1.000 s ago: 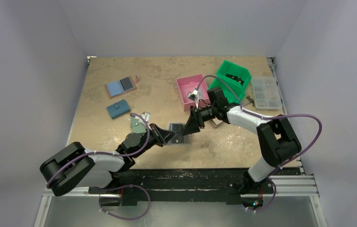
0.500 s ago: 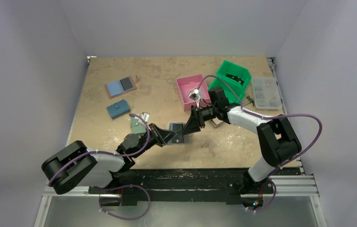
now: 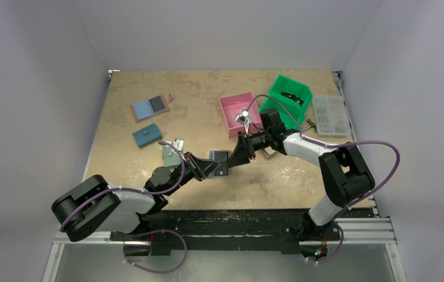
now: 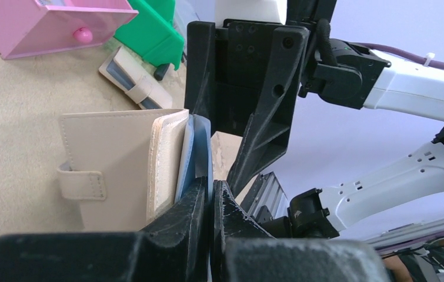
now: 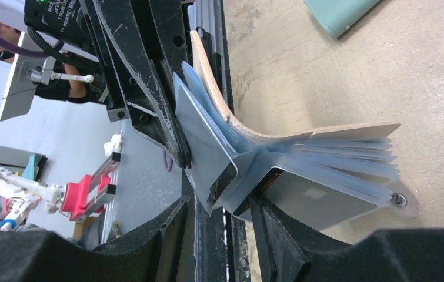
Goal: Take the credit cards out of the card holder
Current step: Remove the credit card from the card holder.
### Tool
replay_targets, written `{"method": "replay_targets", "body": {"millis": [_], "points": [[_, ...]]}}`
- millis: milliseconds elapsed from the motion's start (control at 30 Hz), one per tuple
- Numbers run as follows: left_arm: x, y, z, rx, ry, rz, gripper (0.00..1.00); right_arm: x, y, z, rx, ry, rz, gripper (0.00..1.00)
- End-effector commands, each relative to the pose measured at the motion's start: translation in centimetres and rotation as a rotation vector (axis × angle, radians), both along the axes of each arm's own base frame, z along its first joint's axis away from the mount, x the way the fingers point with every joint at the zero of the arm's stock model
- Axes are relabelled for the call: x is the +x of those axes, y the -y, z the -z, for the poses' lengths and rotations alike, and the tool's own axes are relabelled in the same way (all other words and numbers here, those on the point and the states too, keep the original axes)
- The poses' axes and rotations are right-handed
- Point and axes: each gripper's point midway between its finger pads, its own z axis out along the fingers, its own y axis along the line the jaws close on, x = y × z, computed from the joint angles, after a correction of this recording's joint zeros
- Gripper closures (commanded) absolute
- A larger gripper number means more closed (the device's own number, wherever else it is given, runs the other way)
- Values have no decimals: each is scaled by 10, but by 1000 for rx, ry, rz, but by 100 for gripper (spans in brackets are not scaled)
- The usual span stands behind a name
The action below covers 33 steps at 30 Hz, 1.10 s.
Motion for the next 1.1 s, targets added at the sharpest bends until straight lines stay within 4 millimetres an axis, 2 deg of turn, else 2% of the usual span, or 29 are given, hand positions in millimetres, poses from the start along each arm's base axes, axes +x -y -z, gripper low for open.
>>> {"method": "replay_targets", "body": {"millis": [0, 167, 333, 467, 667, 767, 833, 867, 967, 1067], "points": [[-6, -1, -49, -150, 120, 25, 100, 0, -1, -4, 28, 11, -12, 50], [-6, 0, -50, -151, 120, 29, 100, -4, -2, -11, 64, -10, -38, 52], [-7, 1, -50, -160, 118, 36, 100, -8, -1, -15, 86, -21, -58, 65], [-7, 3, -51, -170, 118, 45, 100, -8, -2, -16, 92, -32, -62, 72], [-7, 3, -49, -165, 111, 43, 100, -9, -1, -17, 102, -45, -70, 73], [-6, 2, -48, -166, 109, 38, 100, -9, -2, -18, 104, -45, -71, 91], [-6, 0, -48, -168, 107, 30, 100, -6, -1, -17, 102, -45, -63, 99], [-5, -1, -49, -170, 103, 23, 99, -5, 0, -16, 101, -46, -59, 100], [-3, -9, -46, -176, 80, -7, 83, -2, 2, -15, 99, -43, -47, 100], [-4, -10, -45, -165, 73, -10, 79, -1, 3, -14, 98, -43, -45, 100]]}}
